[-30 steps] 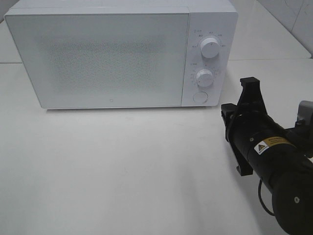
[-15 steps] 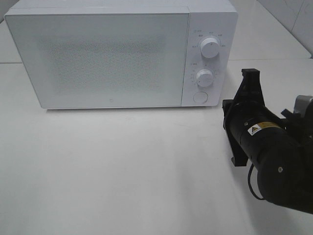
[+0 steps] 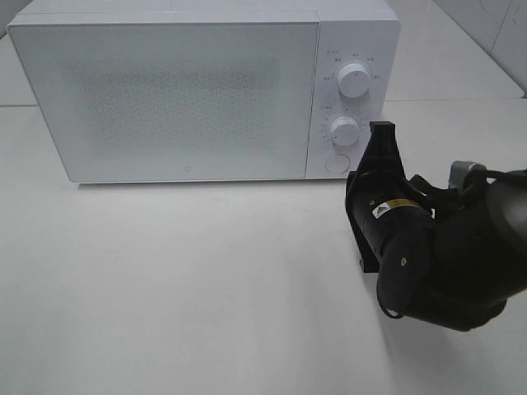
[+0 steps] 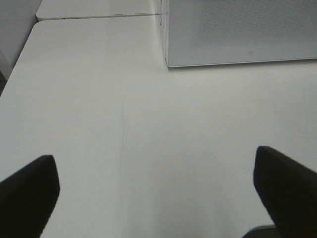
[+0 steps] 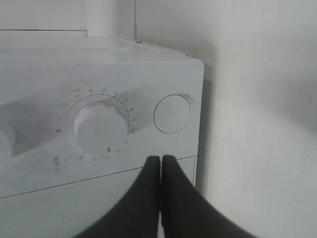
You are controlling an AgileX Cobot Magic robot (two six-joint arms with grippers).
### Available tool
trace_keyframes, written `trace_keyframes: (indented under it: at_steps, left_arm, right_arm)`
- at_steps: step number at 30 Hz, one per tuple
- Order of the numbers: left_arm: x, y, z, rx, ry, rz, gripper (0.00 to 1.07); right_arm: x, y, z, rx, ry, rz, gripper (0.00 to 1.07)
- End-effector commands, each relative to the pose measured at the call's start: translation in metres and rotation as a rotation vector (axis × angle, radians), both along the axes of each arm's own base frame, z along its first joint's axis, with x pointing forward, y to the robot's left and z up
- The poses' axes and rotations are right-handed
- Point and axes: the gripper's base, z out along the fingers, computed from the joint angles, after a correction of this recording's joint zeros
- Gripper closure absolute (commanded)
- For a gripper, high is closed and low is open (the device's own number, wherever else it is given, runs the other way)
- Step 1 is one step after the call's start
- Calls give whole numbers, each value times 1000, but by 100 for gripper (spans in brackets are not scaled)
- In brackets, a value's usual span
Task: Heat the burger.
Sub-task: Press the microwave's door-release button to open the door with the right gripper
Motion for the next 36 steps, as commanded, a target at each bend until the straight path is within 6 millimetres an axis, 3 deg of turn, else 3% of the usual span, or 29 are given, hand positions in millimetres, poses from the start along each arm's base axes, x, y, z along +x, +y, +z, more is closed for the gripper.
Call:
trace_keyframes:
  at_steps: [1,18,36]
  left_arm:
    - [0,0,1,-8,-19,4,7]
    - [0,0,1,-8,-19,4,7]
    - [0,0,1,-8,-19,4,7]
  right_arm:
    - [14,3,-5,24,32,-13,107]
    - [59,13,-25,16,72,-25,107]
    - [81,15,-33,19,65,-42,107]
